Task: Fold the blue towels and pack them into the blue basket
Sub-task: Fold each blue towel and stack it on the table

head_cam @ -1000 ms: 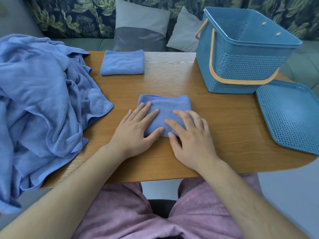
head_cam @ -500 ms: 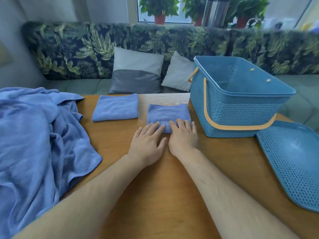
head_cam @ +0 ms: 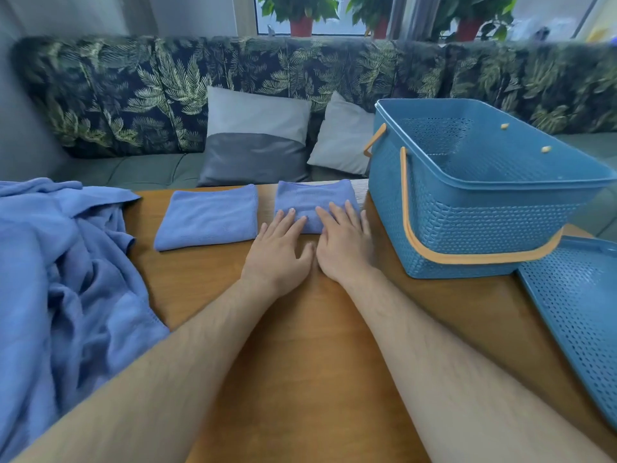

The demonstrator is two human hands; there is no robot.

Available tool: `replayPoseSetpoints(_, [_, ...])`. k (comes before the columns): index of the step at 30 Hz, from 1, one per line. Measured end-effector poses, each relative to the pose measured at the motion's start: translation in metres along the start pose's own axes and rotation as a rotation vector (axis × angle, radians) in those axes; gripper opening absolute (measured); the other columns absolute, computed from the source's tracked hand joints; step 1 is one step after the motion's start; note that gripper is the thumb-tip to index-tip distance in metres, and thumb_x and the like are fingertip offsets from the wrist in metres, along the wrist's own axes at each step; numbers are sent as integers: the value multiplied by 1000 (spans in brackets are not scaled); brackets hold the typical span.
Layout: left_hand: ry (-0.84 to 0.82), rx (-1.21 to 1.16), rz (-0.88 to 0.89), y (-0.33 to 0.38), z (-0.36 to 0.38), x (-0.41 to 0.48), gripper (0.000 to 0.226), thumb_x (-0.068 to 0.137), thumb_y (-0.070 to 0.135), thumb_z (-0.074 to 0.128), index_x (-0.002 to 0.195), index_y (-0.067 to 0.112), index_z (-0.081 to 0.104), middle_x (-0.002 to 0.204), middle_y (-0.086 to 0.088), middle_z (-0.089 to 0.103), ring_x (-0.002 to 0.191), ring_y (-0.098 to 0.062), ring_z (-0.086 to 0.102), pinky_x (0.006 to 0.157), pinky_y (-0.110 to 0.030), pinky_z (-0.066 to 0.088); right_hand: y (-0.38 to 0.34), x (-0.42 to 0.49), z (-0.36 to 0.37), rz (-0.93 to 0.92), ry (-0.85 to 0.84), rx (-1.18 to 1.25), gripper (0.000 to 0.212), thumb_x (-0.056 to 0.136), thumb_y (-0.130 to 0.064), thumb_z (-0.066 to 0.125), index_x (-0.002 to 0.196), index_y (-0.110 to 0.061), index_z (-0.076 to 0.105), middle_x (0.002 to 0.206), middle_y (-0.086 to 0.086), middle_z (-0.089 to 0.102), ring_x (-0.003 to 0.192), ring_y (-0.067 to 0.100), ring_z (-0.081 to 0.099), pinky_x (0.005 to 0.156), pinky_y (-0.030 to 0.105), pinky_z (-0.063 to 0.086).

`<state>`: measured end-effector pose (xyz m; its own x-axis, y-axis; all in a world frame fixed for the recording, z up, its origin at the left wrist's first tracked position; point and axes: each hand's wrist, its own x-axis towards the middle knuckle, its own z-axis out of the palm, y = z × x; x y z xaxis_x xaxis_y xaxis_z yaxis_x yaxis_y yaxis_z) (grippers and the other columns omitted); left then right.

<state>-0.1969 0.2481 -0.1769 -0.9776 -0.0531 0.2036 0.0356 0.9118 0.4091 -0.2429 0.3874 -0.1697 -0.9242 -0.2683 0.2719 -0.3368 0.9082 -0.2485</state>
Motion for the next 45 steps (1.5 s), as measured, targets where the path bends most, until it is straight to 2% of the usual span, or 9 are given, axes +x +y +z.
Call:
replayPoseSetpoints(8, [153,-239,-54,1,-41,-75,48,98,32,51,144,22,51,160,0,37,151,-15,26,125,-43,12,-37,-59,-3,-244,292,299,32,96,-23,53,121,-19,72,122,1,67,116,24,58,97,43,48])
replayPoseSetpoints(13, [352,-108,-20,-16,-102,-144,39,90,17,50,126,19,65,138,5,60,132,-15,49,113,-46,35,-119,-93,-29,-424,265,472,32,101,-23,49,126,-18,68,118,-2,69,107,24,61,93,39,49])
replayPoseSetpoints(18, [555,158,-176,-60,-178,-194,41,87,23,51,124,19,66,144,-3,55,134,-20,49,118,-49,24,-210,-104,-59,-515,161,595,29,98,-19,55,124,-15,69,110,3,74,101,29,66,88,44,52])
replayPoseSetpoints(26, [323,487,-502,-140,-247,-221,37,94,37,56,128,24,62,138,1,53,129,-25,43,100,-42,26,-320,-112,-50,-469,-172,622,42,98,-32,59,137,-18,61,134,5,62,119,25,59,102,39,47])
replayPoseSetpoints(31, [259,643,-451,-152,-247,-216,21,98,34,50,99,24,69,105,6,59,106,-22,47,87,-35,21,-331,-111,-35,-372,-251,679,37,98,-29,58,134,-19,62,135,7,58,124,23,55,104,35,45])
replayPoseSetpoints(35, [407,298,-355,-137,-241,-219,12,92,25,57,85,21,65,93,5,62,93,-23,55,85,-37,35,-323,-105,-41,-236,-251,862,28,102,-34,51,117,-17,67,109,-1,64,103,15,60,90,31,47])
replayPoseSetpoints(39, [386,-194,-240,-100,-233,-223,10,89,11,56,83,14,63,80,3,64,77,-14,56,71,-32,46,-315,-94,-56,51,-448,1151,58,76,-61,63,112,-15,71,108,2,74,101,19,69,92,40,55])
replayPoseSetpoints(42, [402,-337,-242,-89,-233,-224,9,91,19,64,82,19,65,78,9,64,75,-5,58,68,-18,44,-300,-90,-63,-8,-453,1127,18,85,-23,67,98,-13,76,100,5,77,101,26,71,94,47,56])
replayPoseSetpoints(45, [576,-178,-207,-97,-233,-222,14,92,17,61,105,18,67,107,4,62,95,-11,56,87,-25,45,-276,-93,-81,-103,-348,1017,17,94,-13,59,94,-17,75,93,-5,73,89,12,66,77,25,51])
